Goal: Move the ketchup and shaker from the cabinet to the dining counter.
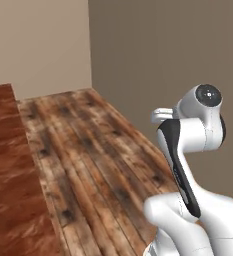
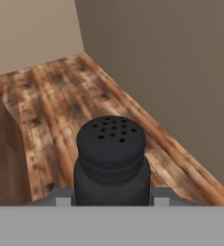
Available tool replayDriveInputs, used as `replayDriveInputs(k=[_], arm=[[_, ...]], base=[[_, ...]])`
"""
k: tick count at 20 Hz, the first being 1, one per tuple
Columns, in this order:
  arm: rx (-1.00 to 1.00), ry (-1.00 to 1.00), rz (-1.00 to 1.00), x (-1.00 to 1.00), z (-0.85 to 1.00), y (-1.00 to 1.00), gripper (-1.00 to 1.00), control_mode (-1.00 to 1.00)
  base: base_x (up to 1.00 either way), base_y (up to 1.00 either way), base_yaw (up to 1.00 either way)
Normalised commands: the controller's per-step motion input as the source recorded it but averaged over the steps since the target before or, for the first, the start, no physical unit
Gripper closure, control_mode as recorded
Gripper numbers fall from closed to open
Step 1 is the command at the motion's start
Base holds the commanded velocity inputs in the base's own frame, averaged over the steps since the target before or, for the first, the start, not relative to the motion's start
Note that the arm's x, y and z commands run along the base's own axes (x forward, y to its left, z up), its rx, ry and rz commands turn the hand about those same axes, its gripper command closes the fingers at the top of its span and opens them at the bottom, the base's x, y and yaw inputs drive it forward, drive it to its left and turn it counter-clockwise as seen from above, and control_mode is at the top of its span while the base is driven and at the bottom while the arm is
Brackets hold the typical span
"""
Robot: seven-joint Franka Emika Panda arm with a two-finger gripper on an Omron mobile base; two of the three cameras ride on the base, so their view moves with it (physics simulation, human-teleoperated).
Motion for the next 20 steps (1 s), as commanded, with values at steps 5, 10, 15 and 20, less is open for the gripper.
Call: replayDriveInputs(k=[5, 10, 15, 20], arm=[[0.0, 0.0, 0.0, 0.0, 0.0, 0.0, 1.0, 1.0], [0.0, 0.0, 0.0, 0.0, 0.0, 0.0, 1.0, 1.0], [0.0, 0.0, 0.0, 0.0, 0.0, 0.0, 1.0, 1.0], [0.0, 0.0, 0.0, 0.0, 0.0, 0.0, 1.0, 1.0]], base=[[0.85, -0.26, 0.08], [0.83, -0.14, 0.2], [0.83, -0.07, 0.26], [0.85, -0.11, 0.22]])
